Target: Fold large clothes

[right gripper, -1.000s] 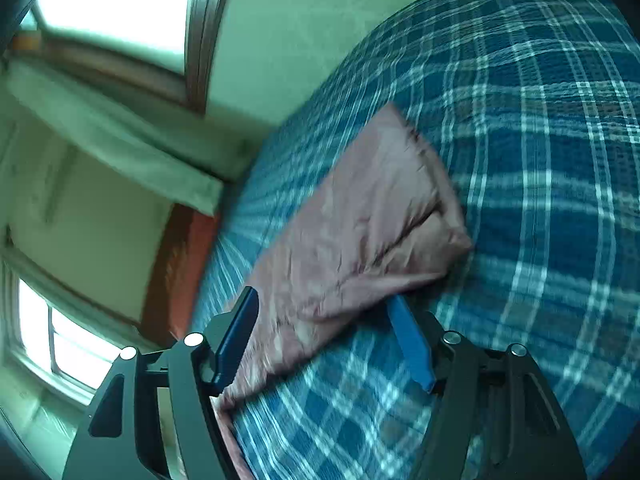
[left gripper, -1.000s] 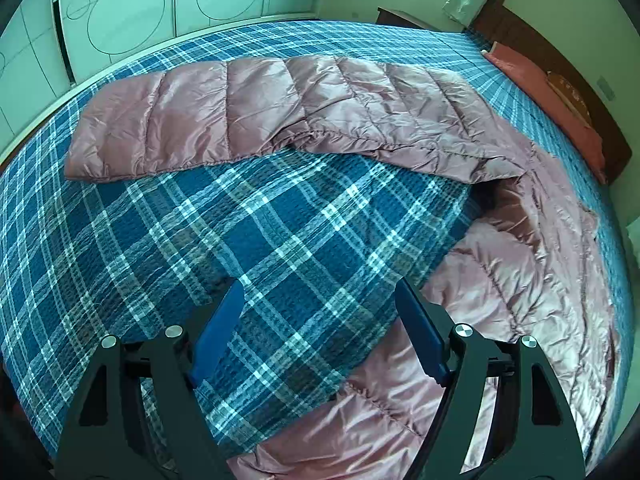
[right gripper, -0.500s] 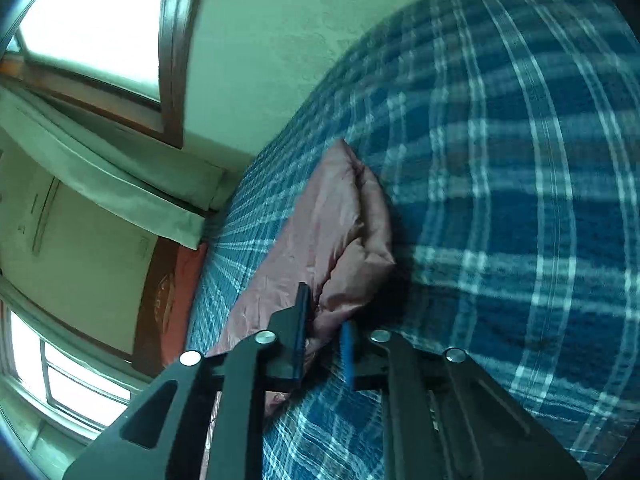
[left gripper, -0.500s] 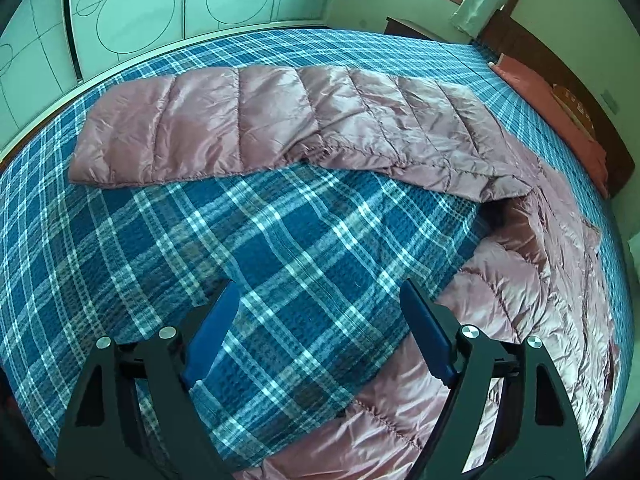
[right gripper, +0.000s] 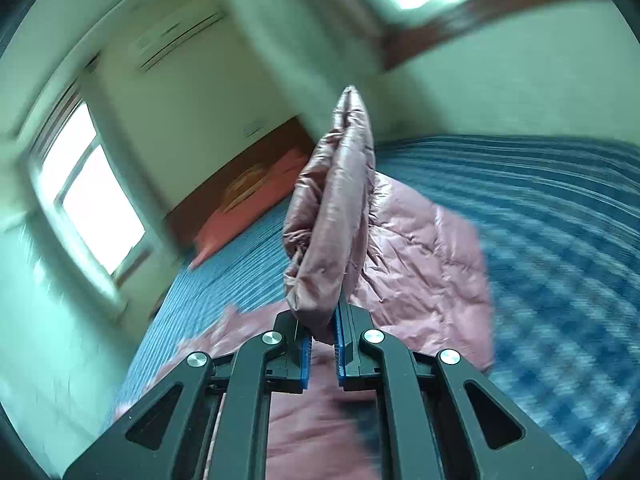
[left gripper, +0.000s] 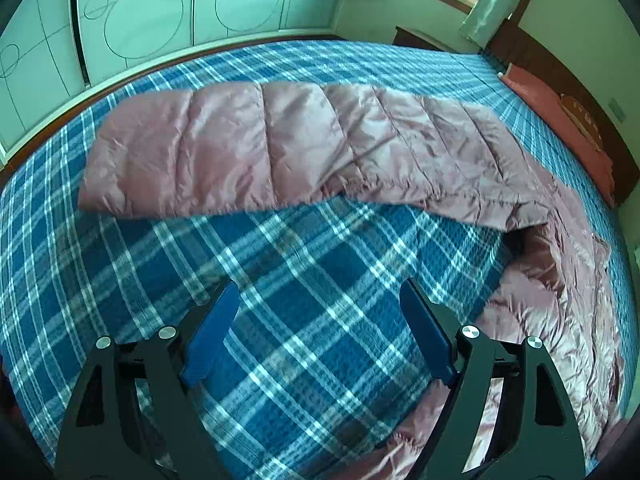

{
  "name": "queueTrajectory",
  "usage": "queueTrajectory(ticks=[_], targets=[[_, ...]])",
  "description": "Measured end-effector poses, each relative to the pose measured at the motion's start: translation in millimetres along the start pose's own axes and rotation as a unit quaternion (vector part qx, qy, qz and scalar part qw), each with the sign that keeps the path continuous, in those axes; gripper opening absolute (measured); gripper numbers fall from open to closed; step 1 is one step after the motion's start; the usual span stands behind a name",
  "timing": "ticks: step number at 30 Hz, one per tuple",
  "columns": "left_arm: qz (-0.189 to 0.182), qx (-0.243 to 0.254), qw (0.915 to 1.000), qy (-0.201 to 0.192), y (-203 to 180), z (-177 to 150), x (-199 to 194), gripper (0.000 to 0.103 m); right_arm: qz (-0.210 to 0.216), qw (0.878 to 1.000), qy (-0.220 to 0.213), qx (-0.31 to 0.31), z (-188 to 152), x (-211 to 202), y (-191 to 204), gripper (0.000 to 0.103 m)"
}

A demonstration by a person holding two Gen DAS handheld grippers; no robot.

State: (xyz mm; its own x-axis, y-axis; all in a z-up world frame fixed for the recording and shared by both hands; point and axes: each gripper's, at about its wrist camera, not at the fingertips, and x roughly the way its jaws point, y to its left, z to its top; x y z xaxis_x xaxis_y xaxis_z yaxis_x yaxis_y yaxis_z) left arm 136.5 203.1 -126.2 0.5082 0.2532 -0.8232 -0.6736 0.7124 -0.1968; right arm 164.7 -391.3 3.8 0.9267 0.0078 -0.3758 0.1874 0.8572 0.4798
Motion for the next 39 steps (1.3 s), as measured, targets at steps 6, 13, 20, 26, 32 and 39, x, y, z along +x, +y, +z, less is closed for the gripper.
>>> queueTrajectory(ticks=[6, 13, 20, 26, 32, 39], targets=[[0.032, -0.004, 0.9995, -0.005, 11.0, 10.6, 10.0, 0.082, 0.067, 0.994, 0.07, -0.059, -43.1, 58.3, 102.0, 0.009], [0.052, 0.002, 0.9986, -0.012, 17.6, 18.1, 17.7, 0.083, 0.108, 0.976, 0.158, -0.1, -97.3, 127.1, 169.8, 0.009], [0.068, 0.018, 0.9974, -0.019, 13.9, 18.0, 24.2, 0.085, 0.133, 0.951, 0.241, -0.141, -151.7, 151.1, 213.5, 0.009], [0.066, 0.023, 0.9973, -0.02, 10.6, 15.8, 27.5, 0.088, 0.13, 0.923, 0.317, -0.177, -191.7, 174.4, 228.3, 0.015], [0.067, 0.028, 0.9972, -0.02, 6.8, 14.1, 31.9, 0.091, 0.172, 0.923, 0.298, -0.171, -173.1, 144.7, 226.2, 0.059], [0.07, 0.03, 0.9969, -0.021, 7.0, 14.0, 33.4, 0.092, 0.079, 0.963, 0.21, -0.15, -88.5, 122.1, 146.3, 0.06]])
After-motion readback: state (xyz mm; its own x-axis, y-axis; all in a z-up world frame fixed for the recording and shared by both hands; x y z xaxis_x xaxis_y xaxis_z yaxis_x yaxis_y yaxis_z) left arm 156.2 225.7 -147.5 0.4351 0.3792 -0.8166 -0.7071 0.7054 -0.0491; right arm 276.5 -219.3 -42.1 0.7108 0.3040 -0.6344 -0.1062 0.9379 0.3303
